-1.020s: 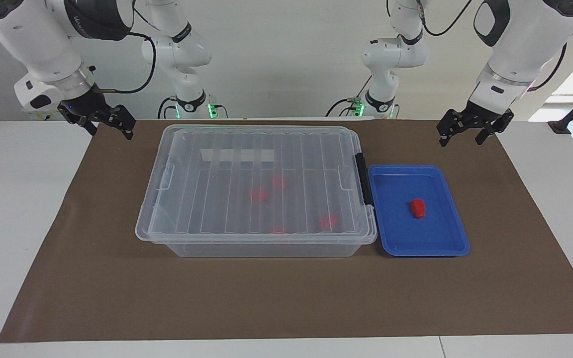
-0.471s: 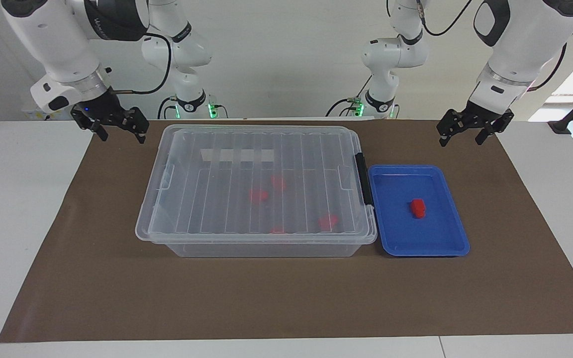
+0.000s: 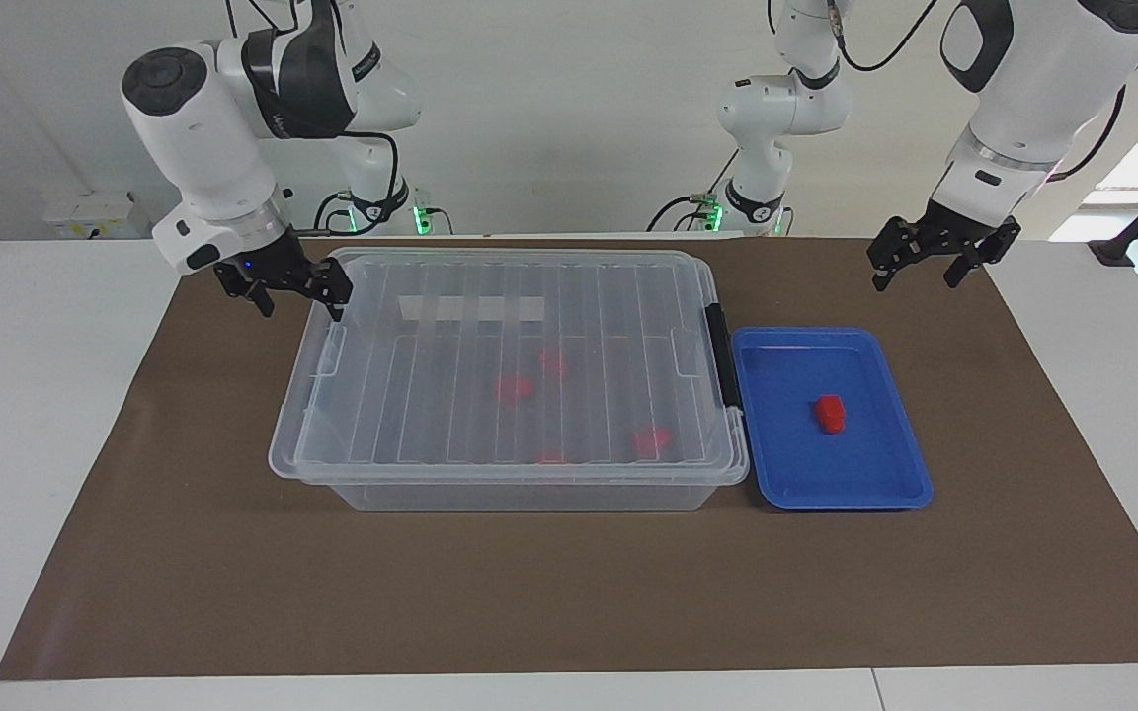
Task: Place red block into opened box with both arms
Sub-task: 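Reach the right gripper to the lid edge and push the lid sideways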
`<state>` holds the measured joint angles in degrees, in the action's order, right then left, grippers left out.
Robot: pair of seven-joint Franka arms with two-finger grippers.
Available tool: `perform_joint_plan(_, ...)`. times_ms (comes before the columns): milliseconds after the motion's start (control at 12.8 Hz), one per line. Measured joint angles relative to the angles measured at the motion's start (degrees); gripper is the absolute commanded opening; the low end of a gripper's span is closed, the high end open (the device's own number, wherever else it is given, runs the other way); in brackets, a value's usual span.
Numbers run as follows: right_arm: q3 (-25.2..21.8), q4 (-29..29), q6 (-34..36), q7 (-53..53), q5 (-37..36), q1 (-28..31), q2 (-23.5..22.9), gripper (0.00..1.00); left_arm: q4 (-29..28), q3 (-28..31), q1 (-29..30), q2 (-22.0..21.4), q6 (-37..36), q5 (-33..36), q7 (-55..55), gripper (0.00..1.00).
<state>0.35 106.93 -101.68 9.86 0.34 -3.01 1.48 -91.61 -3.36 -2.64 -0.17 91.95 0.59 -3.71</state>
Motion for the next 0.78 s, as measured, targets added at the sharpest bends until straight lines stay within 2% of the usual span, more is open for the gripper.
perform_joint_plan(314, -0.38, 4.39, -3.13, 0.00, 0.00, 0.38, -0.05, 1.00, 0.00, 0.00, 0.00, 0.00, 0.00, 0.00, 0.00, 1.00)
perform_joint_plan(784, -0.73, 7.94, -5.30, -2.54, 0.00, 2.04, 0.32, 1.00, 0.00, 0.00, 0.00, 0.00, 0.00, 0.00, 0.00, 1.00)
